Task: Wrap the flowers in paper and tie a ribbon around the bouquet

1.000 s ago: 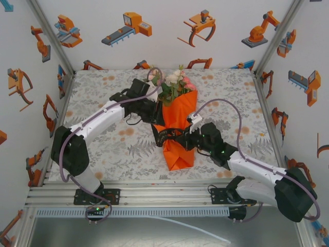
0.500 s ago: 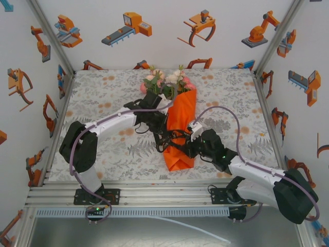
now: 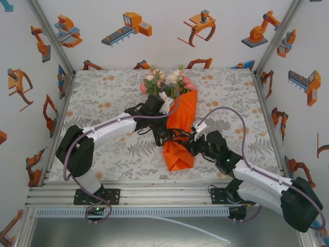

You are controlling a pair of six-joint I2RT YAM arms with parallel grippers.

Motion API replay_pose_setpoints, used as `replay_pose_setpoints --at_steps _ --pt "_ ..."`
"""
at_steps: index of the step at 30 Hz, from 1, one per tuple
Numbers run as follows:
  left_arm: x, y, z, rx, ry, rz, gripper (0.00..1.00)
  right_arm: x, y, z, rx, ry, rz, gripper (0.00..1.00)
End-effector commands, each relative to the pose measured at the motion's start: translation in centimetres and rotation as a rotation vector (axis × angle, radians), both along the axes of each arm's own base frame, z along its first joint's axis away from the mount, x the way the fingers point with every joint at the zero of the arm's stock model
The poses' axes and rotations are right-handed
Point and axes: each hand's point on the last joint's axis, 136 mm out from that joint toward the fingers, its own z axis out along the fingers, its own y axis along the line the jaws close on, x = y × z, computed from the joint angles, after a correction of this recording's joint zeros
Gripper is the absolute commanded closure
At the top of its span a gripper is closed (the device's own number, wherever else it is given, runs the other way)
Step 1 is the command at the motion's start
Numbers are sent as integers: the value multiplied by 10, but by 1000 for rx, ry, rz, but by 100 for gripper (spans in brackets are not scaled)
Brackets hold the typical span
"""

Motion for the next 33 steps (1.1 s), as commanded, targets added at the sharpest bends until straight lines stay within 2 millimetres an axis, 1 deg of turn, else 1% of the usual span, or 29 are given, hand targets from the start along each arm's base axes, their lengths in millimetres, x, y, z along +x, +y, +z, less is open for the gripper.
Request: replay_pose_setpoints --at_steps 1,4,7,9,11,16,20,21,23,24,26,27,29,31,33 --pt "13 -5 28 5 -125 -7 100 10 10 32 39 -81 13 100" --pt "9 -2 36 10 -152 -16 100 15 14 36 62 -71 1 100" --pt "1 0 44 -10 -170 -22 100 27 12 46 109 -45 -72 100" --pt "-3 1 49 -25 -178 -26 100 32 17 55 151 -34 -80 100" --pt "-6 1 52 -37 -184 -29 100 34 24 57 178 -13 -67 100" --pt "-9 -1 55 -51 -182 -22 100 48 39 48 175 66 -74 100" --pt "-10 2 46 -32 -167 1 100 57 48 40 143 145 -88 100" --pt "-10 3 46 -27 -169 3 100 58 48 36 130 165 -93 96" --pt "-10 6 43 -9 -171 10 100 60 46 28 105 184 -115 92" --pt "-10 7 42 -2 -173 17 100 62 44 23 86 191 -133 92" --pt "-9 9 40 7 -172 25 100 63 42 19 56 189 -137 96" --pt "-9 10 38 15 -168 30 97 63 42 17 50 189 -136 97" --pt "-10 13 38 23 -165 37 87 61 43 21 61 188 -127 99" --pt "-13 16 41 16 -170 32 81 57 45 26 83 195 -107 100" --pt "-20 16 46 -6 -172 4 75 54 41 28 103 207 -119 100"
